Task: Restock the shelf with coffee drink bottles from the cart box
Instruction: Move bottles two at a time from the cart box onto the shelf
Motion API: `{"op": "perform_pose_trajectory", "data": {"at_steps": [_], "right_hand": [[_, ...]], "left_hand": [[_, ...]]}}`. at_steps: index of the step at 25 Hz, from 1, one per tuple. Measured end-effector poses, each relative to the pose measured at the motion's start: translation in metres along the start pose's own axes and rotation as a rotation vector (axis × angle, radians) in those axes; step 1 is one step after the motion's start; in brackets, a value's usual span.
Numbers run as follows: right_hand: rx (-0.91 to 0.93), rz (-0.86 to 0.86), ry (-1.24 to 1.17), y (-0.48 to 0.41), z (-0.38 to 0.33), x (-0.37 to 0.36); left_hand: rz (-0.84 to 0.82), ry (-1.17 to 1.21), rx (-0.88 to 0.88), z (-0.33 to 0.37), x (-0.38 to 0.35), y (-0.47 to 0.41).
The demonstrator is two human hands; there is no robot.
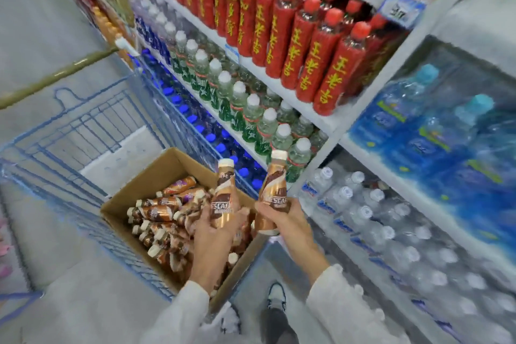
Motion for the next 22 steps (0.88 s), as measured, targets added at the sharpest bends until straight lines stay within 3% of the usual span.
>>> {"op": "perform_pose_trajectory", "data": {"at_steps": [13, 22], "right_hand": [[0.526, 0.310, -0.172, 0.159, -0.179, 0.233], [0.784, 0.467, -0.181, 0.219, -0.296, 0.365]], "left_hand": [[-0.627, 0.149, -0.405, 0.198, -0.274, 0.055], [-0.803, 0.182, -0.668, 0.316, -0.436, 0.100]]}}
Point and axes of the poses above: each hand's wrist, its own y-axis away from the middle knuckle, its own x-axis out of the back of the hand, z = x × y, the point moved 10 cm from there along -y, towards the middle knuckle, and after that the axes turned 8 degrees about -x, right-handed, at the moved point
